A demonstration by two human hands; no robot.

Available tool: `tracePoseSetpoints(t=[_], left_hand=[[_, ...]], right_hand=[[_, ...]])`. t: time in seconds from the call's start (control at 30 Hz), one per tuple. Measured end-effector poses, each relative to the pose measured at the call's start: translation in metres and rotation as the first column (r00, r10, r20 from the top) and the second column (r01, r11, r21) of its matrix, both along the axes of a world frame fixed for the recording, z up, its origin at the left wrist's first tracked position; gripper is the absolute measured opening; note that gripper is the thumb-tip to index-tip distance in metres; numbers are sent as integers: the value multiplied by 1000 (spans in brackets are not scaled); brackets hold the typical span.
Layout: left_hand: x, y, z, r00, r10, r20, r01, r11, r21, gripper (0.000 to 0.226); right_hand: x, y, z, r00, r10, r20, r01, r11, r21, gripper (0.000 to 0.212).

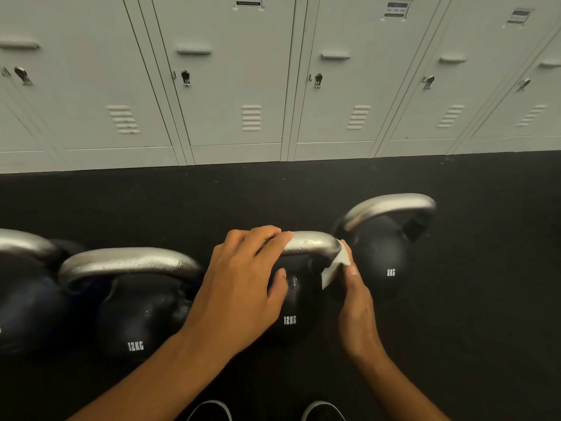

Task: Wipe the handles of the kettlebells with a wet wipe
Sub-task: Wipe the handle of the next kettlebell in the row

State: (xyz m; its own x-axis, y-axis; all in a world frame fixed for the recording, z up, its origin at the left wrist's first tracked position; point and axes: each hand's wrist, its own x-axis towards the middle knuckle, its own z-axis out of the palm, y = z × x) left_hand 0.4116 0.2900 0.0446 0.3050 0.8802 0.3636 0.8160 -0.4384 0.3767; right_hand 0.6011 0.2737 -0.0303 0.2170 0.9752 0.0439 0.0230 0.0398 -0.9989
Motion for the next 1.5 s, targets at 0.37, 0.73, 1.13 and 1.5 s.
tracePoseSetpoints(t=[0.37, 0.73, 1.13, 1.5], left_hand=[[0, 0, 1, 1000, 7, -11, -7, 1000, -13, 55], [-1, -1, 1, 1000, 4, -19, -4, 1000, -13, 54], [-1, -1, 1, 1000, 7, -5, -7, 1000, -22, 55], [-2, -2, 1, 1000, -1, -10, 1, 999, -35, 55]], right_hand=[[-6, -11, 6, 994, 17, 106, -28, 994, 101, 67], [-7, -8, 18, 965, 11, 260, -36, 995, 93, 64], [-12, -9, 29, 935, 12, 356, -57, 992, 115, 61], [-3, 8, 35, 927, -42, 372, 1, 994, 109, 61]])
